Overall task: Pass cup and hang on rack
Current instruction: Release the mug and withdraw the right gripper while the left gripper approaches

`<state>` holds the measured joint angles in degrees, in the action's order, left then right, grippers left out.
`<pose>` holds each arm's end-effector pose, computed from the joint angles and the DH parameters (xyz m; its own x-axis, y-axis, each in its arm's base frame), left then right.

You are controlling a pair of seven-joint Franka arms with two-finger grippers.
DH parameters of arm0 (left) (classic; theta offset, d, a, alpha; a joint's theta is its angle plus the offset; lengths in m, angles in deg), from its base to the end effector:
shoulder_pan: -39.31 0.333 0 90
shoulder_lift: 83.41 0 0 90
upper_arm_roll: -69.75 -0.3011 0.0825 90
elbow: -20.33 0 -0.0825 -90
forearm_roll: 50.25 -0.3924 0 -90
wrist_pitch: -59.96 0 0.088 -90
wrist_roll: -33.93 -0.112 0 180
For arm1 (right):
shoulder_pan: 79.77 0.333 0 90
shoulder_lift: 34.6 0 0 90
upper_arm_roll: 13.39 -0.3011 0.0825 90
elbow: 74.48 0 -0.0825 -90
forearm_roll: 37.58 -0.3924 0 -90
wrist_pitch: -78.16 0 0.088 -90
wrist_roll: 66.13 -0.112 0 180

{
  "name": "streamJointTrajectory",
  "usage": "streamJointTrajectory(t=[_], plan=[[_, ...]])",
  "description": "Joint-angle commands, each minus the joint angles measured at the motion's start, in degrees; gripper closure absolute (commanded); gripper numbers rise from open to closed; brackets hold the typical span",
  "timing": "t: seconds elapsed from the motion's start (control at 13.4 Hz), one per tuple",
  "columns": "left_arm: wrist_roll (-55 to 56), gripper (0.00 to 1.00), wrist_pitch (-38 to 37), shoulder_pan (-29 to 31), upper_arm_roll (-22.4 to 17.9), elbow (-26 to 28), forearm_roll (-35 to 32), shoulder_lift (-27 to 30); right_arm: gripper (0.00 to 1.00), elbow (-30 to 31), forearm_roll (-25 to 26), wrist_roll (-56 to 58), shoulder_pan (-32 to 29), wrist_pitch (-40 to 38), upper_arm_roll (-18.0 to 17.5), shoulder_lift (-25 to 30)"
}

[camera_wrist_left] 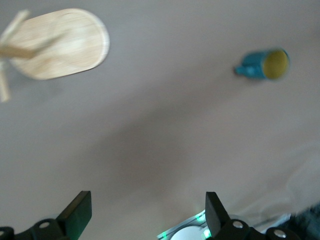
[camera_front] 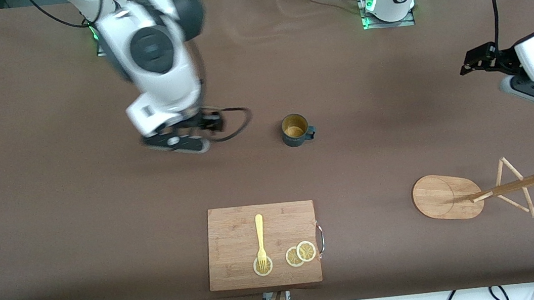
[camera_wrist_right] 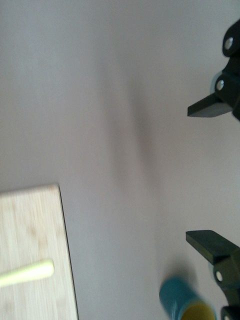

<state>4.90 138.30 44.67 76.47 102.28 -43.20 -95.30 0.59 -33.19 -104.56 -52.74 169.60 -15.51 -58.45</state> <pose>0.5941 -0.0233 0.5373 0.8359 -0.5252 -0.1595 -0.4788 -0.8398 0.2559 0.5916 0.3155 0.4735 0.9850 -0.1603 -0.0641 -0.1512 -0.9801 0.1283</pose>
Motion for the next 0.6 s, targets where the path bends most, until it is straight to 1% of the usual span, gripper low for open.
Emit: streamJointTrajectory(t=[0.0,0.07,0.15,0.22,0.3,0.37,0.45,0.52], plan=[[-16.6,0.00,-0.2,0.1,-0.1,5.3,4.5,1.3,0.00,1.7,-1.2,15.4,-3.4,-4.0,6.4,3.2],[-21.3,0.00,0.2,0.2,-0.1,7.7,7.8,1.3,0.00,1.7,-1.4,21.3,-3.5,-4.0,10.7,3.8],[-25.9,0.00,2.5,0.3,-0.2,10.5,11.3,1.3,0.00,1.7,-1.7,27.3,-3.7,-4.1,14.6,4.2],[-30.5,0.00,5.4,0.3,-0.2,13.5,14.5,1.3,0.00,1.7,-2.2,32.5,-4.3,-3.4,16.8,4.9],[-34.3,0.00,7.7,0.4,-0.2,16.2,16.8,1.3,0.00,1.7,-4.0,37.2,-6.6,-3.3,17.8,6.0],[-37.6,0.00,10.2,0.4,-0.2,18.8,18.6,1.3,0.00,2.4,-5.4,40.7,-9.6,-3.3,17.7,7.1],[-42.2,0.00,12.8,0.4,-0.2,21.8,20.9,1.3,0.00,3.1,-5.5,43.6,-13.2,-3.7,16.4,7.9],[-48.0,0.00,16.4,0.7,-0.2,25.5,24.3,1.3,0.00,4.8,-5.6,47.7,-17.9,-3.7,13.1,9.5]])
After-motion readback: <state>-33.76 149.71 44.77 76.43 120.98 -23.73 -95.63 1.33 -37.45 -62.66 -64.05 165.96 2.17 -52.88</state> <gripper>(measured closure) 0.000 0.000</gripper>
